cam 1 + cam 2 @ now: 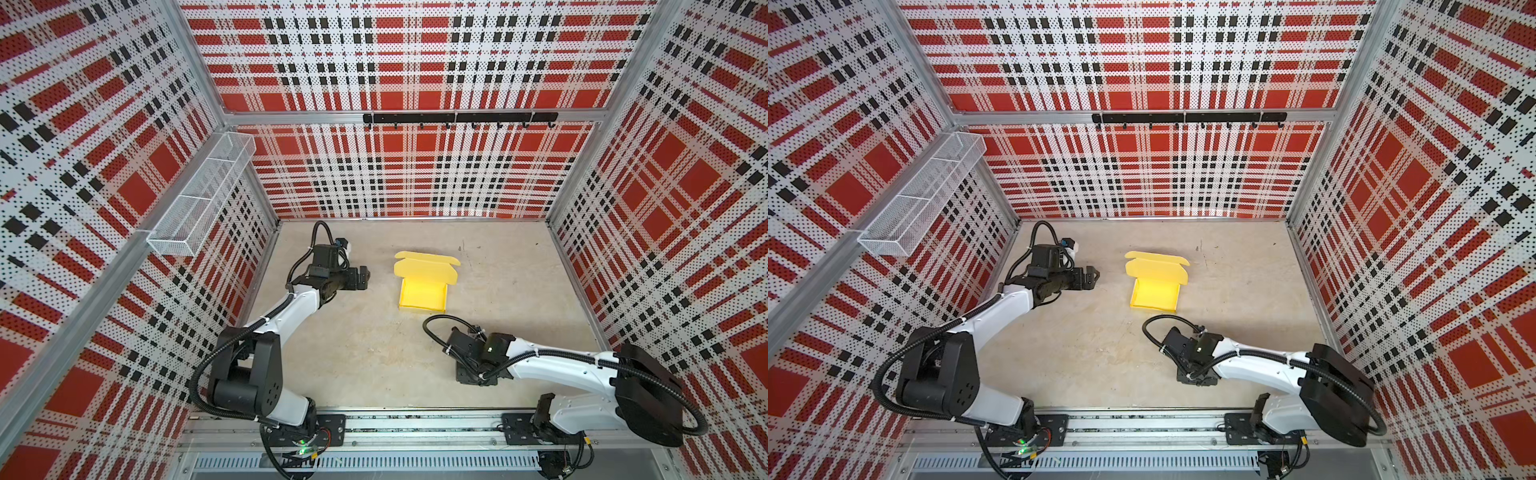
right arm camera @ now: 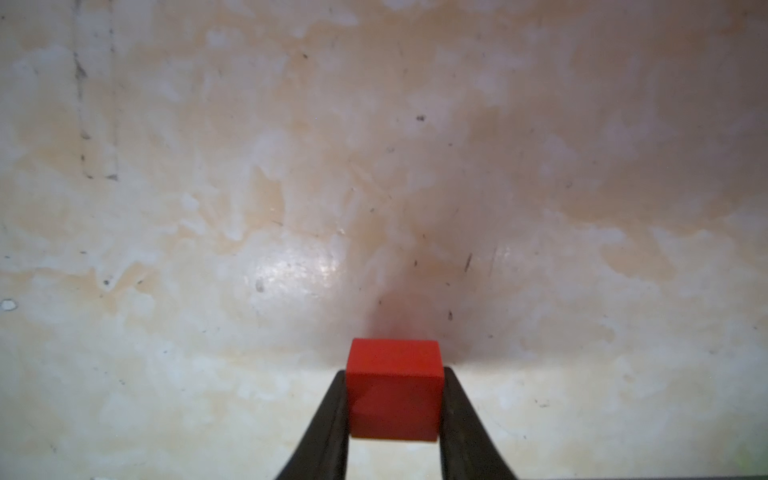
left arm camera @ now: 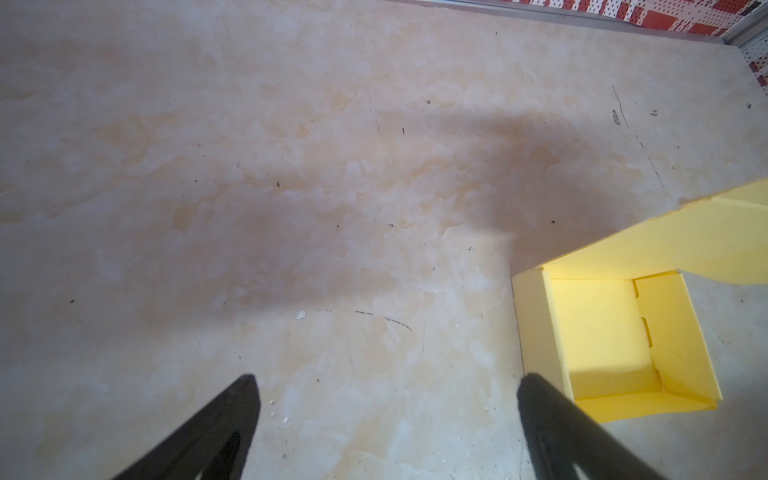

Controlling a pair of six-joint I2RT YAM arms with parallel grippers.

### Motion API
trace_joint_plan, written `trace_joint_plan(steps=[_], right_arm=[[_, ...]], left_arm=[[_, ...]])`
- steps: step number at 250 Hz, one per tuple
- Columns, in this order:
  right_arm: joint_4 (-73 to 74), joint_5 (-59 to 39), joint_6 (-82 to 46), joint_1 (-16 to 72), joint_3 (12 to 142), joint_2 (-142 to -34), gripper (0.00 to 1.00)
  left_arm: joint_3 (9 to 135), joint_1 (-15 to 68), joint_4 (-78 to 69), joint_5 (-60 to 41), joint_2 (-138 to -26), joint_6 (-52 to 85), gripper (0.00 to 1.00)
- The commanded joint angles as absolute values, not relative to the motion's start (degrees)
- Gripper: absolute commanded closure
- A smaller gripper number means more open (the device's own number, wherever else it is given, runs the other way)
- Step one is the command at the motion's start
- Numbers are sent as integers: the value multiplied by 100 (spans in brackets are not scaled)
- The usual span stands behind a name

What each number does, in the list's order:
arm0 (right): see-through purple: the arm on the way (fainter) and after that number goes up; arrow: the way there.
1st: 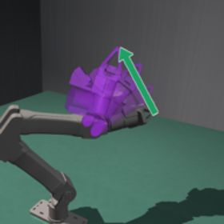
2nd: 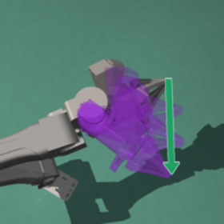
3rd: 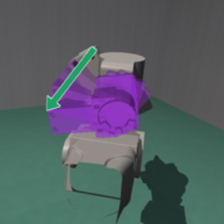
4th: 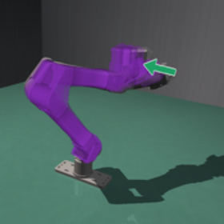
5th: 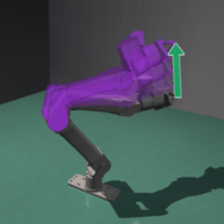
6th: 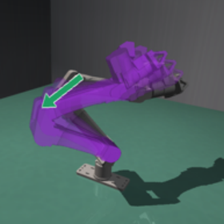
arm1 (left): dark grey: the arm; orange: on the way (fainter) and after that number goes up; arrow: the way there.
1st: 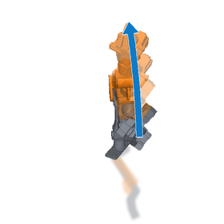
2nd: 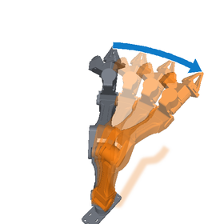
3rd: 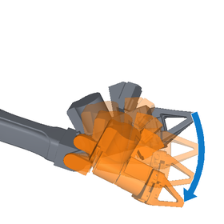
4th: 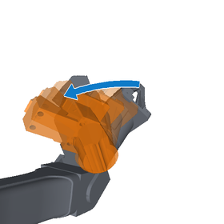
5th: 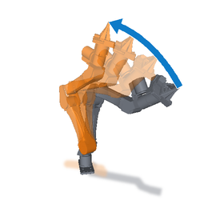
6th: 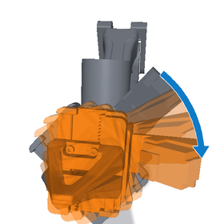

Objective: Fold the paper box
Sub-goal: 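Carry the red cube over the yellow box and drop it inside with the right gripper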

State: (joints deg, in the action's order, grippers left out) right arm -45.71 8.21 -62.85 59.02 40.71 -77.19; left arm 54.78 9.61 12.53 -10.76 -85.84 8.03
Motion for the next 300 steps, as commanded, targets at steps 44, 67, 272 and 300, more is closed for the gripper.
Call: trace_joint_plan(steps=[44,67,272,300], right_arm=[[-4544,949,-5671,5743,4880,-8220,69],[-4465,942,-5459,5702,5112,-8387,69],[-4060,937,-3804,4825,7480,-9810,70],[-3935,1188,-3688,4678,7801,-9997,71]], left_arm=[[5430,878,1137,-1096,-8484,842,0],[5442,870,1128,-1018,-8511,791,0],[5440,871,1083,-970,-8569,765,0],[5475,923,1133,-1020,-8526,739,1]])
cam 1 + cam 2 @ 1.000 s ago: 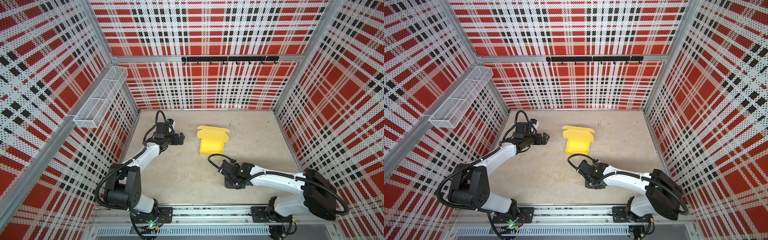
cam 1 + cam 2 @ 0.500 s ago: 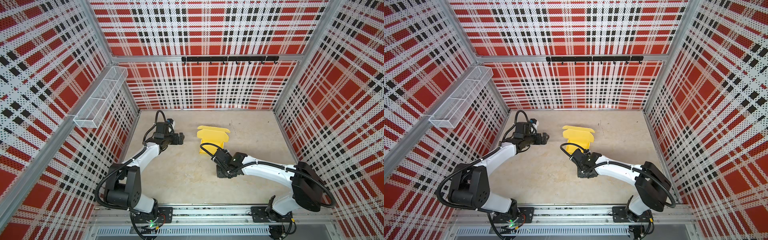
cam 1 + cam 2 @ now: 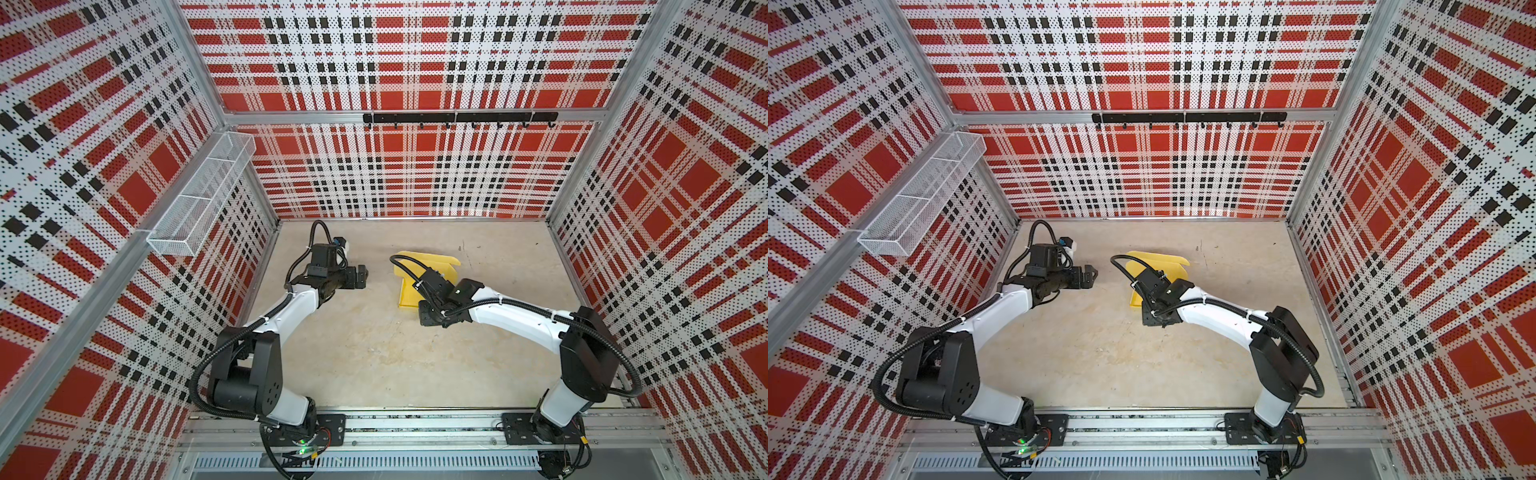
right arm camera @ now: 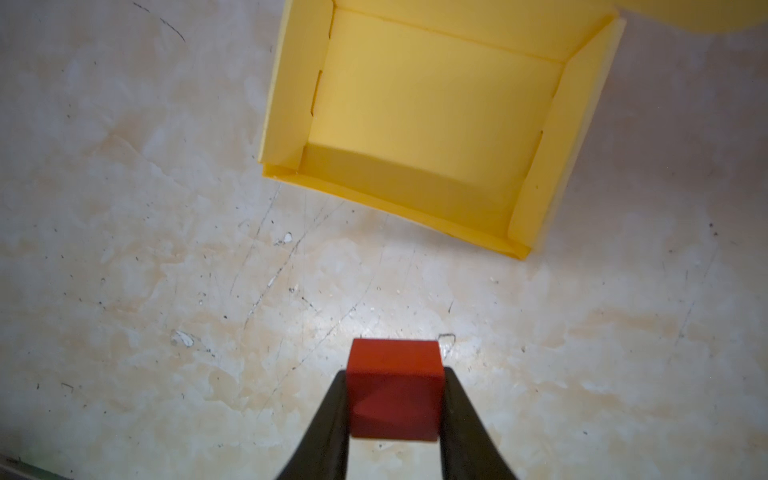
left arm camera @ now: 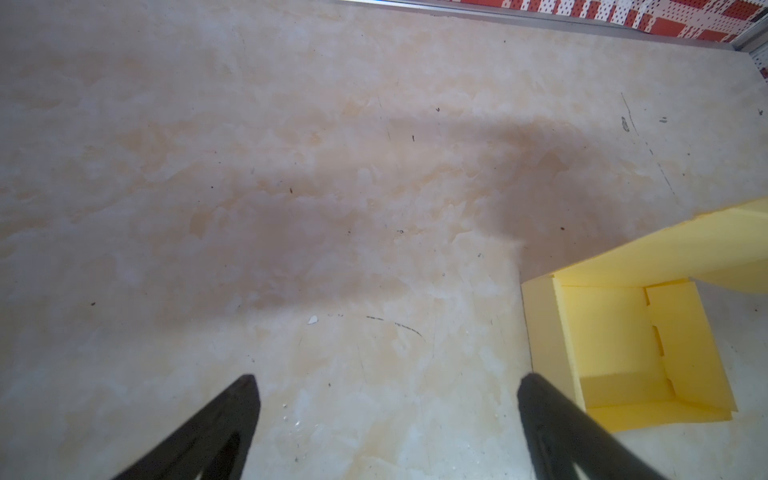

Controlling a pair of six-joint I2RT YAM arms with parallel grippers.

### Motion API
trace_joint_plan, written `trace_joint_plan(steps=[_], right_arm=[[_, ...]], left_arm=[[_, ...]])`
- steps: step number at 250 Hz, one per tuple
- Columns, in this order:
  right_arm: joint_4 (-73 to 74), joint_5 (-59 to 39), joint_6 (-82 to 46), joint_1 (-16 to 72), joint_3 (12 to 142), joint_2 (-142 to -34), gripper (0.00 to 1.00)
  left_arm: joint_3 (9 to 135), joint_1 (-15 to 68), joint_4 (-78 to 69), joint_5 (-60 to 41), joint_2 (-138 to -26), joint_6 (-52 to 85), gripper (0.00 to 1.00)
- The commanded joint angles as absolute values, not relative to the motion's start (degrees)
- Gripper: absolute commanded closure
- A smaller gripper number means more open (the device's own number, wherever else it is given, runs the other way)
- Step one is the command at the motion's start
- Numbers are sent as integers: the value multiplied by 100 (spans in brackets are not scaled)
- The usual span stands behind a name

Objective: Fold the paper box
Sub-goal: 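Carry the red cube over the yellow box and drop it inside with the right gripper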

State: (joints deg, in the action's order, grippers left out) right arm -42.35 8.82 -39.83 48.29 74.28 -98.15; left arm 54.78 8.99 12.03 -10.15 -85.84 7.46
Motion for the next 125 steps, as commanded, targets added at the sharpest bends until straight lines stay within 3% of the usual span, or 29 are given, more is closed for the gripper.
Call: trace_joint_plan(steps=[1,125], right_arm=[[-3928,1200,-3686,4672,7807,-10004,71],[-2750,2178,-3495,4344,7665,-10493,70]], left_arm=[[5475,923,1129,-1020,-8526,739,1],[5510,936,1157,-1037,-8600,774,1]])
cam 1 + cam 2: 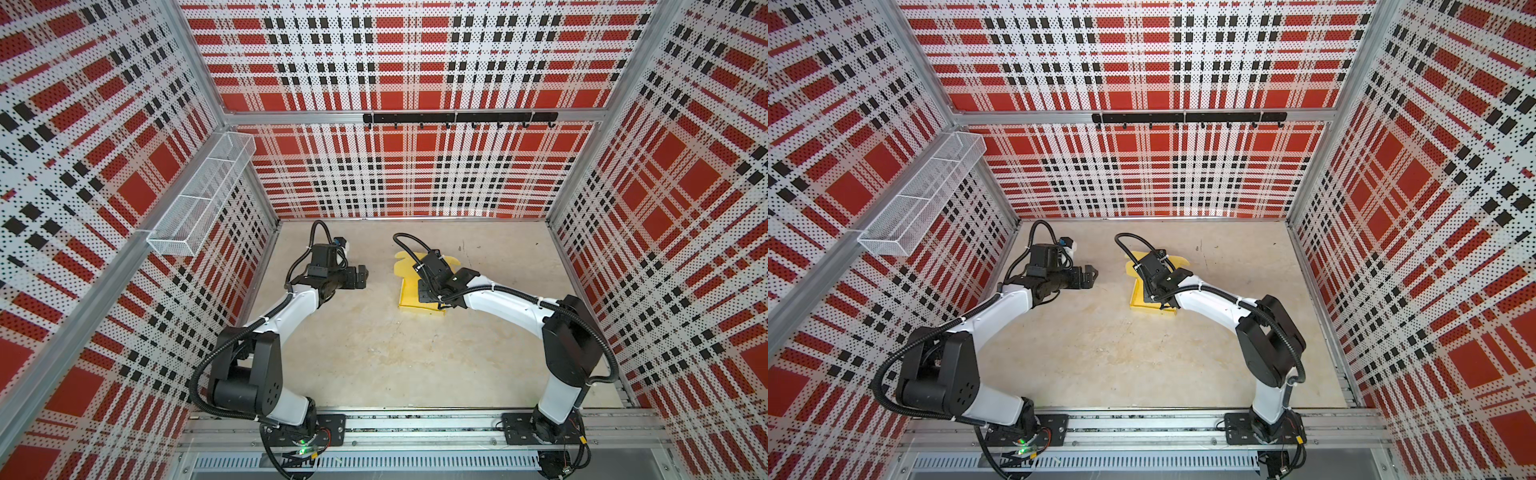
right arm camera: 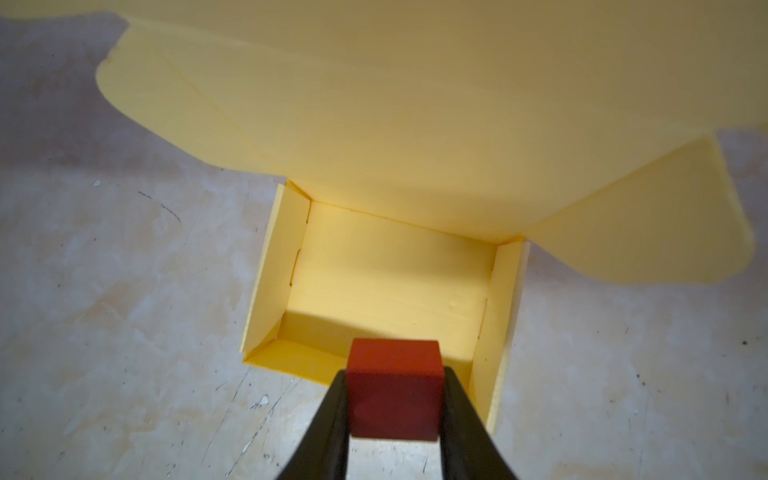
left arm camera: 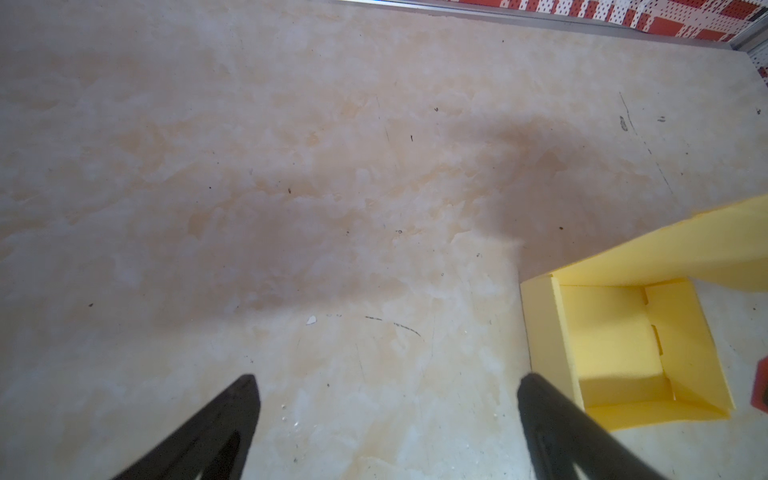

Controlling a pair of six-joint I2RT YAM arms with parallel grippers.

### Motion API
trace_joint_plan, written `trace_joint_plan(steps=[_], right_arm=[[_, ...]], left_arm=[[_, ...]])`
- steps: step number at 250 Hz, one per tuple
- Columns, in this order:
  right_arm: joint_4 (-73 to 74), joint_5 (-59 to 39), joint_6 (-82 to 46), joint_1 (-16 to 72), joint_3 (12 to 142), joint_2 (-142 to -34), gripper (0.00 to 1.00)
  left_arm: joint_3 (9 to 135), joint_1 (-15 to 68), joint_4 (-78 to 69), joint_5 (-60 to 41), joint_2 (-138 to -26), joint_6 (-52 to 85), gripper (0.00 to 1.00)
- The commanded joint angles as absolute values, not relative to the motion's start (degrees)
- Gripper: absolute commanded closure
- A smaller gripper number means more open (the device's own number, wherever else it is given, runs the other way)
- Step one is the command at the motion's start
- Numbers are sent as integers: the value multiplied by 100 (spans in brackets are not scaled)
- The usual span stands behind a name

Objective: Fold the paper box
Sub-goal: 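Carry the red cube over the yellow box and drop it inside with the right gripper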

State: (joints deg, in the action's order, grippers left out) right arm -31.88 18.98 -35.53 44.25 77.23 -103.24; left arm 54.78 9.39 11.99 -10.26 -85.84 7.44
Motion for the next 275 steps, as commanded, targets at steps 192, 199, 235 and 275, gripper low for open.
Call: trace_joint_plan(steps=[192,199,235,275], right_arm=[[-2447,1905,-3429,4043,7644,-10839,62],[-2395,1917,-3418,4039,7621,-10839,59],[-2625,1861,-3436,4027,7778,-10861,48],[-2419,1819,-3504,4052,7520,-10588,44]], left_arm=[[5627,1326,1186,-913,-8740,616,1],[5619,1317,1174,-900,-8761,616,0],[5651,1327,1236,-976,-8708,629,1],[5638,1300,1201,-923,-8755,632,0]])
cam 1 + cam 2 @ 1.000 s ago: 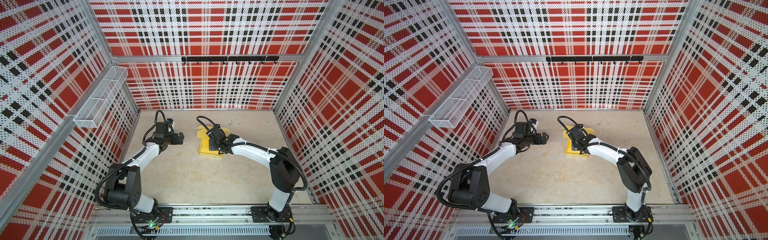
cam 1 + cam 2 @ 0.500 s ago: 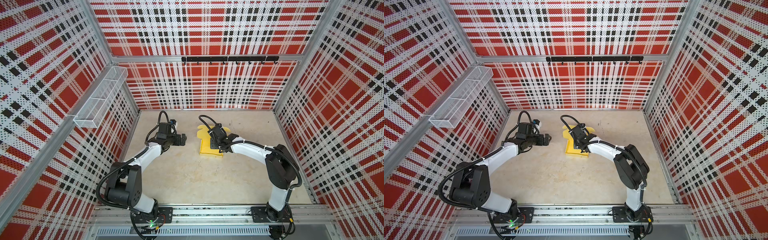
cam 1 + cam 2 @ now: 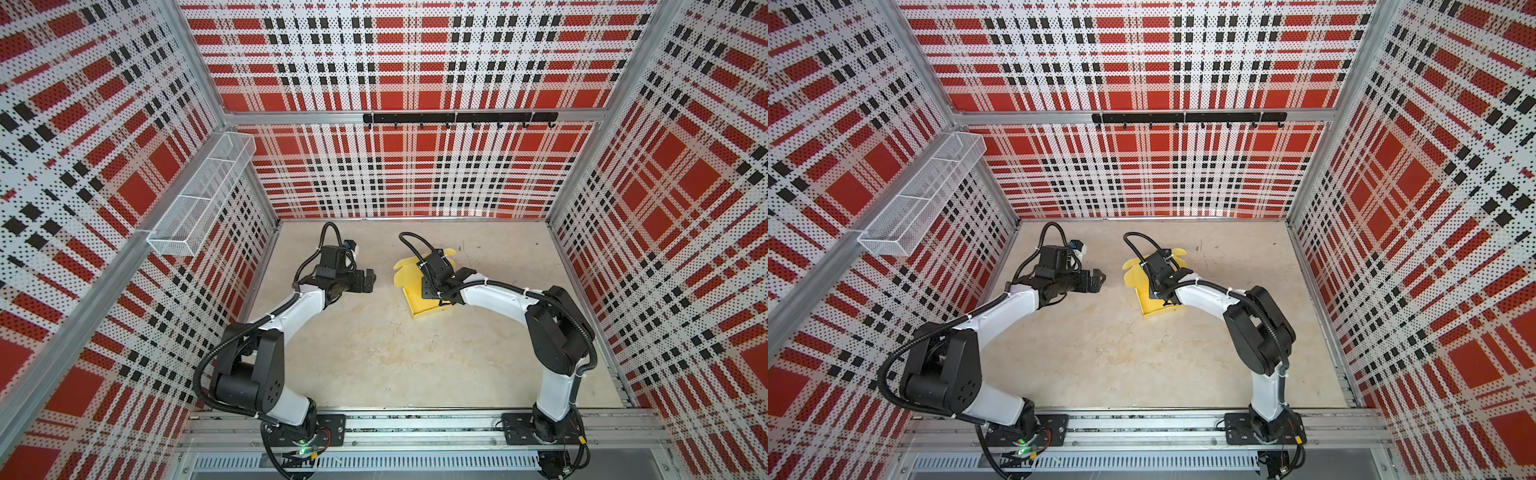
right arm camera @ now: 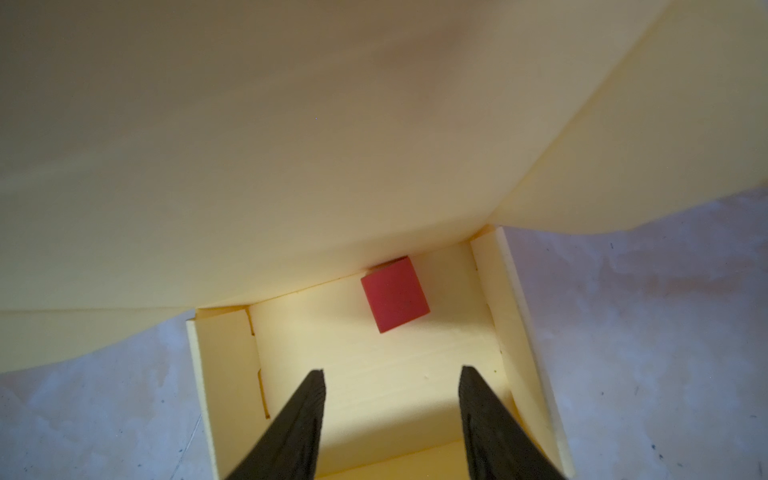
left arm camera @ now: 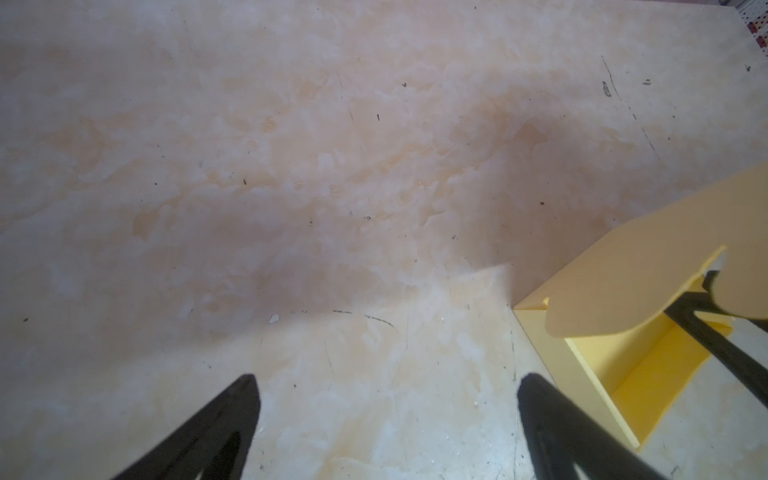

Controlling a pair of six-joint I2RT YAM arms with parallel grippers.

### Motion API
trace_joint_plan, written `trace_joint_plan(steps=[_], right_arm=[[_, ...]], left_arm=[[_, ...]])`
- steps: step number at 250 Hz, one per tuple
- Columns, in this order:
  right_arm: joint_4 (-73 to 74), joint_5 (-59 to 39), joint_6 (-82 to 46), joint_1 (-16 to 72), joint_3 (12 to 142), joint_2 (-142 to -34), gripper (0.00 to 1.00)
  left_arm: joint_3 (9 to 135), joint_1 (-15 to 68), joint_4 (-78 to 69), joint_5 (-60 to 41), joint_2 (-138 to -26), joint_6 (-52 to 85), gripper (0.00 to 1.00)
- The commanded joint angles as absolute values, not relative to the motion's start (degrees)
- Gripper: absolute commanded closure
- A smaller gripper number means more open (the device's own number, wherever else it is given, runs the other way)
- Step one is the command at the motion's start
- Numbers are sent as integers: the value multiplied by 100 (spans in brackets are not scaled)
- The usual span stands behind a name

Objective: Fold the paper box
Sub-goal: 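Carry the red cube over the yellow box and drop it inside with the right gripper, then move the right gripper to the box's far lid flap while the left approaches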

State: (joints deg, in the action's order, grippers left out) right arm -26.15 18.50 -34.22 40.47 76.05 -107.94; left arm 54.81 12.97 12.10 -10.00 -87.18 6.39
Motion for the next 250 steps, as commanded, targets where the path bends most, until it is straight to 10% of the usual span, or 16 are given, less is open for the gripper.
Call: trace_joint_plan(steps=[1,150,250], right_arm=[[-2427,1815,-3510,4052,7522,-10581,44],[-2735,2047,-3358,4033,6536,-8898,39],[-3004,406,-1849,2473,7110,-8780,31]], left_arm=[[5640,1301,1202,-927,-8746,633,1],[5566,1215,1160,-1434,-8556,392,1],[5266,1230,804,-2033,-8266,63,1]])
